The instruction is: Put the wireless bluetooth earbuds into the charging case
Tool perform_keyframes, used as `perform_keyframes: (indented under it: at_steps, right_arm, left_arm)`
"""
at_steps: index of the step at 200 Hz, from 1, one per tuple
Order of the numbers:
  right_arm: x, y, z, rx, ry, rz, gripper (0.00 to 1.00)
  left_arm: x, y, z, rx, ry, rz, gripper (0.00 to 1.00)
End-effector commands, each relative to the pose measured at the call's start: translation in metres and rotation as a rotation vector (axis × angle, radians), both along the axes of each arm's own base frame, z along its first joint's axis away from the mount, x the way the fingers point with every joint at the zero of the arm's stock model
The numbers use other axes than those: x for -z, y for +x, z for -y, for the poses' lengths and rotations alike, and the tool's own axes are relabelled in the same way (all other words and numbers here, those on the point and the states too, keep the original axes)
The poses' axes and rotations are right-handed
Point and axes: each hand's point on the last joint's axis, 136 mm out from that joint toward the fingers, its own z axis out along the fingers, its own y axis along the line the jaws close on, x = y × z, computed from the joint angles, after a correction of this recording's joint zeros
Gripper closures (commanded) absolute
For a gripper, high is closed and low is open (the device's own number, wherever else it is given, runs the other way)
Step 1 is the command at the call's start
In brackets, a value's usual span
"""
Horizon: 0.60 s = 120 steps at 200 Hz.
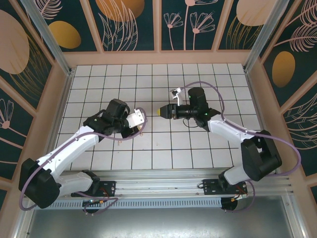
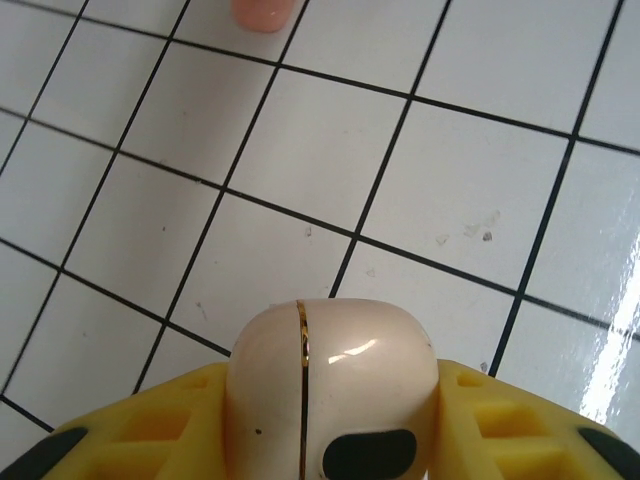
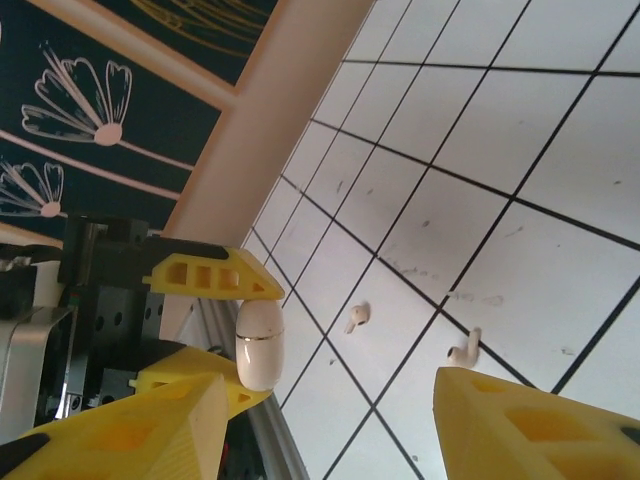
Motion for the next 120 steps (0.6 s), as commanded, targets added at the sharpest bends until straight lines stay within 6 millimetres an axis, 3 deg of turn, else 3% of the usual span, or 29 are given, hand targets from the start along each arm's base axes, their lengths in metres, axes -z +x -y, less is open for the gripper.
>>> perform_keyframes:
  at_steps: [1,45,120]
  right_arm:
    - [-0.004,-0.014,-0.018,-0.114,0.014,-0.007,0.43]
    - [0.007,-0.037,-0.044,-0.240,-0.011,-0.048,0.44]
    - [0.011,-0.056,-0.061,-0.329,0.008,-0.087,0.44]
  left_arm:
    - [-0.007,-0.002,0.005,0.121,0.014,0.089,0.77]
    - [-0.009,0.000,0.008,0.147,0.022,0.101,0.77]
    - [-0.015,-0.003,0.012,0.177,0.001,0.116,0.77]
